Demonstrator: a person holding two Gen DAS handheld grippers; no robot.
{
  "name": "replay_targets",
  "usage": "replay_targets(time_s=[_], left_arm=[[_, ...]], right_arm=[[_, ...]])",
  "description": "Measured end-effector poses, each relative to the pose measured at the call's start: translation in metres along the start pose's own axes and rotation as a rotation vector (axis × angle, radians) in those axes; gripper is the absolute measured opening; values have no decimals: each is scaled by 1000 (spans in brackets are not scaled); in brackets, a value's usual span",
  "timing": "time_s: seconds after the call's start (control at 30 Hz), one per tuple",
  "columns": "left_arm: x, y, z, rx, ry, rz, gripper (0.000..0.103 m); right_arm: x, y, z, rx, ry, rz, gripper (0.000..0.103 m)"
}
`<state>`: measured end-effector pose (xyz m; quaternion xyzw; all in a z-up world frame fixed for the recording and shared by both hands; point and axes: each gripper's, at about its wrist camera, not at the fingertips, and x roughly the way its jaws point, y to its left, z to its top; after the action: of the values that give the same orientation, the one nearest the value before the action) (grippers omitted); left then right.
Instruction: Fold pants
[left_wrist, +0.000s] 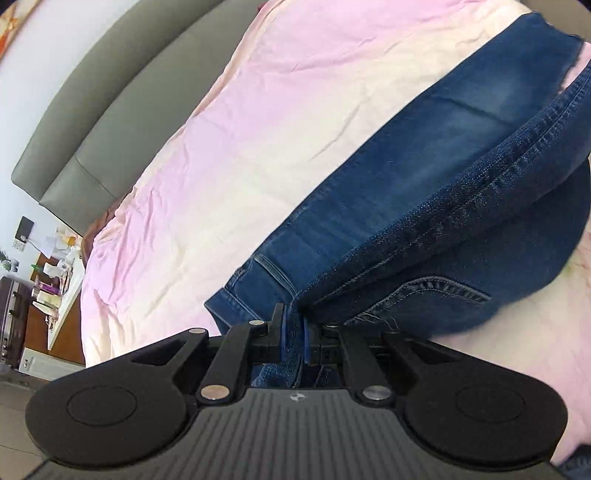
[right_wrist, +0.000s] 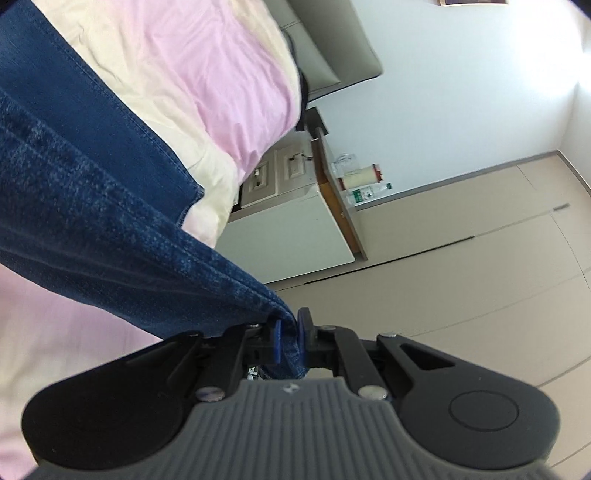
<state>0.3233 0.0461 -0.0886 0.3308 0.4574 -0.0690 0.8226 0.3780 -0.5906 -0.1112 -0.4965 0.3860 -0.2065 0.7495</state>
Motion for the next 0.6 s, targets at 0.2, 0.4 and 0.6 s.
replay_targets(time_s=[0.2, 0.4, 0.6], left_arm=[[80, 14, 36, 17, 61, -26, 10], [138, 21, 47, -23, 122, -90, 10], [111, 32, 40, -30, 36, -80, 10]], right_arm=[[68, 40, 75, -114, 64, 13, 1], [123, 86, 128, -227, 109, 16, 1], [151, 117, 149, -337, 143, 23, 1]])
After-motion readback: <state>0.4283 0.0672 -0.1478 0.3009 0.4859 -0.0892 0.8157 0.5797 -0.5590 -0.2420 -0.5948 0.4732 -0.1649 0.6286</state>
